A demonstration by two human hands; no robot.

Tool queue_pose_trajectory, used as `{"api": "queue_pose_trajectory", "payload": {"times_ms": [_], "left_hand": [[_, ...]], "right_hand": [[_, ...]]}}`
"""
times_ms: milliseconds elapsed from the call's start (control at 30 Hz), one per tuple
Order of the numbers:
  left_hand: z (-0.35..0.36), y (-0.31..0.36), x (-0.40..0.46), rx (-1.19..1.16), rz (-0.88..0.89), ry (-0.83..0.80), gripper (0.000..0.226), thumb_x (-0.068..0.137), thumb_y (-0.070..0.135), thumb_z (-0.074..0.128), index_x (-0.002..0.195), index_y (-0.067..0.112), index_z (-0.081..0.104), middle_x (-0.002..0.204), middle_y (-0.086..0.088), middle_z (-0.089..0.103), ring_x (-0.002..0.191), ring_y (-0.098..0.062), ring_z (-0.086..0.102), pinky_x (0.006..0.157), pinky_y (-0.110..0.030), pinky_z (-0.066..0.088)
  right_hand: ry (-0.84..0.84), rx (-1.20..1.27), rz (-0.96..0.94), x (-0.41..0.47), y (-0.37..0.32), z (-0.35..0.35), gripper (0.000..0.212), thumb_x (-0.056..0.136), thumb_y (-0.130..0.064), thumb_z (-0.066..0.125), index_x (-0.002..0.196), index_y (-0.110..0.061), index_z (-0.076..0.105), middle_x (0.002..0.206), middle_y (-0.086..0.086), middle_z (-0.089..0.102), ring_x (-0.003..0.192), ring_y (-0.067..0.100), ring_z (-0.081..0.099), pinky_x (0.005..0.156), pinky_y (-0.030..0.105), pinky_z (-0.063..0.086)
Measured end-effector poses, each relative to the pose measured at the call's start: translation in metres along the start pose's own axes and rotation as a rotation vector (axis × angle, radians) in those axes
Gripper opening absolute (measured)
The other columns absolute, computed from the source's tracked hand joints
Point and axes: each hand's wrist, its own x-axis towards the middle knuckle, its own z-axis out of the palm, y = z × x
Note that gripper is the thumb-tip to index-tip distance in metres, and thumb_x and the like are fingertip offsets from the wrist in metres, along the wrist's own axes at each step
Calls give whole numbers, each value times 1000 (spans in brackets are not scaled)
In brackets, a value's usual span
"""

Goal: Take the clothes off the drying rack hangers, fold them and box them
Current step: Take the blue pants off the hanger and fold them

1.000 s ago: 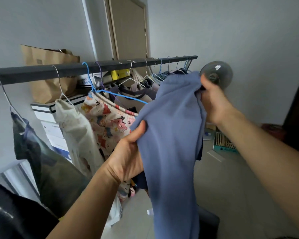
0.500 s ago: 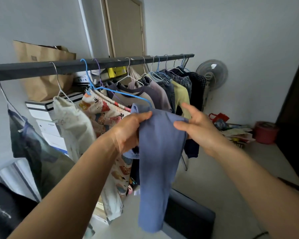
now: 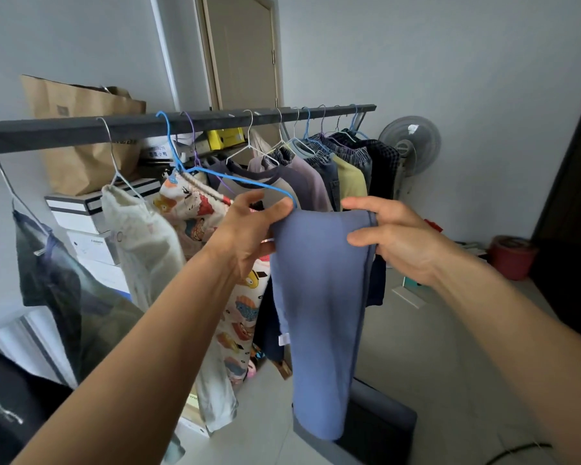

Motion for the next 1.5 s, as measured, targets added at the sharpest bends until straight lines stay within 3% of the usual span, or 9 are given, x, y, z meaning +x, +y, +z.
{"api": "queue_pose_trajectory", "payload": {"times_ms": [200,333,567,733,900,1067,1233,1333,1500], "left_hand": [[-1,1,-3,401,101,-280,67,77,-17,66,136,9,48,115,-9,62,104,-21,61,86,-30,49],[0,4,-3,526,93,-300,59,87,-6,63,140,14,45,112,-7,61,88,-11,61,68,-15,50],[3,-1,-3,312,69,-178,12,91,14,66,97,25,68,82,-2,64,72,-17,58,56,-22,54],[6,-6,-3,-24,71,-212,28,87,-3,63,104,19,67,87,-1,69,73,-13,65,56,-18,52],[2,-7,2,514,222,-252,55,81,-12,66,128,14,58,119,-10,64,104,-18,61,87,-27,50],[-2,-5,5,914,448,-176,22,91,14,63,77,28,55,67,9,51,60,-5,45,56,-17,36],[-2,-5,15,1080,547,-32,21,88,31,64,70,28,55,63,9,49,67,-21,47,61,-31,37],[10,-6,18,818,475,11,12,91,26,62,103,28,63,66,5,59,66,-26,59,59,-31,45],[34,-27,-8,180,135,-226,70,94,42,55,151,25,18,98,3,68,79,-11,68,74,-28,56]], "right_hand": [[31,-442,-66,-8,-9,-3,50,89,2,58,136,-15,52,123,7,63,112,21,60,100,31,46],[-23,-571,-66,-7,-11,-7,45,95,-7,54,138,-17,51,127,1,60,118,16,56,103,28,43],[178,-22,48,-5,-5,-10,21,91,-14,64,101,-31,71,86,-4,65,73,12,54,65,24,40],[66,87,-2,-7,-4,-8,41,84,2,67,117,-21,64,99,2,68,87,12,65,80,26,51],[156,-475,-165,-4,0,0,40,90,5,54,122,-18,63,115,6,65,103,19,60,83,21,46],[260,-746,-284,-1,-6,-4,22,91,-6,52,95,-17,70,96,5,58,96,24,52,74,20,43],[189,-634,-245,-2,-16,-8,22,88,-12,57,68,-20,55,73,-2,49,70,13,45,64,28,34],[218,-573,-240,-1,-19,-5,18,89,-13,56,73,-7,52,60,2,45,53,17,44,54,30,35],[362,-395,-143,1,-20,5,14,91,-13,51,81,-3,48,67,14,59,51,34,67,51,42,56]]}}
